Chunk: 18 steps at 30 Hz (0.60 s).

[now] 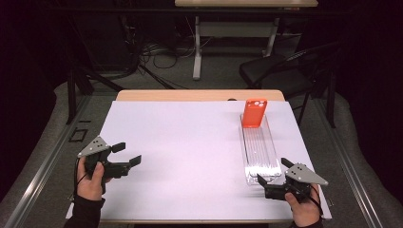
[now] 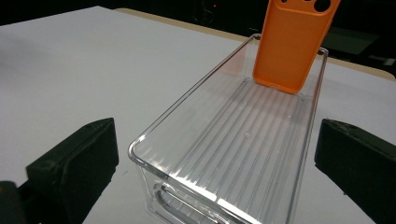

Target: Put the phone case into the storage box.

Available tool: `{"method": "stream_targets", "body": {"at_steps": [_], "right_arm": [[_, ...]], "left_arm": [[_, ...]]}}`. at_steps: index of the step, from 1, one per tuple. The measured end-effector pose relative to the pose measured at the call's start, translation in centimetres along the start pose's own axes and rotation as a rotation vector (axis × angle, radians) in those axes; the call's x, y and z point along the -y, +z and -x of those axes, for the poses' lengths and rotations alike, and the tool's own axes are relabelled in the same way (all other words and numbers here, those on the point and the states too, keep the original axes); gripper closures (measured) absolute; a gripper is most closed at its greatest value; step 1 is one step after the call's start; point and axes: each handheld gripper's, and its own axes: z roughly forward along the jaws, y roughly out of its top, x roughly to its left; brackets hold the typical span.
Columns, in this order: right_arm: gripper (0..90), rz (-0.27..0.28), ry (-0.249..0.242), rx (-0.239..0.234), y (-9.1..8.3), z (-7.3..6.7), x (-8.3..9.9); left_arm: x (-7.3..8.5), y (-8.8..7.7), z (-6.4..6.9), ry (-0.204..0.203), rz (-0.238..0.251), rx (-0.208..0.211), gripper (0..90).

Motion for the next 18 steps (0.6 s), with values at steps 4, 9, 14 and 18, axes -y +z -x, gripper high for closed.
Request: {"method": "stream_targets", "body": {"at_steps": [4, 9, 14, 18], "right_arm": [[0.0, -0.002, -0.010, -0.004, 0.13, -0.11, 0.06], [0.0, 0.000, -0.009, -0.003, 0.20, -0.12, 0.12], [0.0, 0.000, -0.007, -0.005, 0.24, -0.13, 0.15], [0.0, 0.001, -0.006, -0.006, 0.25, -0.13, 0.16]], "left_arm": [[0.02, 0.06, 0.02, 0.001, 0.000, -0.003, 14.3], [0.02, 0.07, 0.05, 0.002, -0.001, -0.003, 14.3], [0.04, 0.16, 0.15, 0.003, -0.002, 0.000, 14.3], [0.04, 0.22, 0.21, 0.006, -0.004, 0.001, 14.3]]}}
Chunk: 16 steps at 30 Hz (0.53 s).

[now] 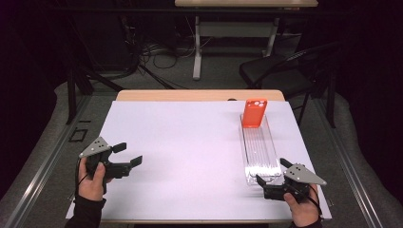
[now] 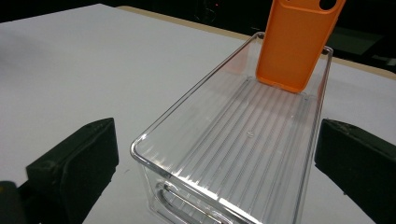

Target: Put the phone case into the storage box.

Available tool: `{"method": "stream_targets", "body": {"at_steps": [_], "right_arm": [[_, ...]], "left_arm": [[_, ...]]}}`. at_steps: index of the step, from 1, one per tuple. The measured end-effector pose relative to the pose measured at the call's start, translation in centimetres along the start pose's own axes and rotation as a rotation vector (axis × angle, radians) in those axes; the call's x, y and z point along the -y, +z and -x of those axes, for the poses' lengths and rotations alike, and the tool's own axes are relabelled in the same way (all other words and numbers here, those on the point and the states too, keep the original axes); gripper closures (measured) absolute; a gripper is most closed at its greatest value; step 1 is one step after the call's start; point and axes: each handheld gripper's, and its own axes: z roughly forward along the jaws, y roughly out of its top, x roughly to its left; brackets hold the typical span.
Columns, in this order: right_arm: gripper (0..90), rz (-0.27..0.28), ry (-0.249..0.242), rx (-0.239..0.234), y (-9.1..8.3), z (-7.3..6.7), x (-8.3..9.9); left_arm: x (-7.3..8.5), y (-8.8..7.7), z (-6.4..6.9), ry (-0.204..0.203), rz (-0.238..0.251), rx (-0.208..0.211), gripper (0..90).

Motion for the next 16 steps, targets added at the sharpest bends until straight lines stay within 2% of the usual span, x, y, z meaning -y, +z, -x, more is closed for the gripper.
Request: {"method": "stream_targets", "body": {"at_steps": [16], "right_arm": [[0.0, -0.003, 0.002, -0.006, 0.06, -0.11, 0.00]], "left_arm": [[0.10, 0.09, -0.06, 0.005, -0.003, -0.007, 14.3]]}}
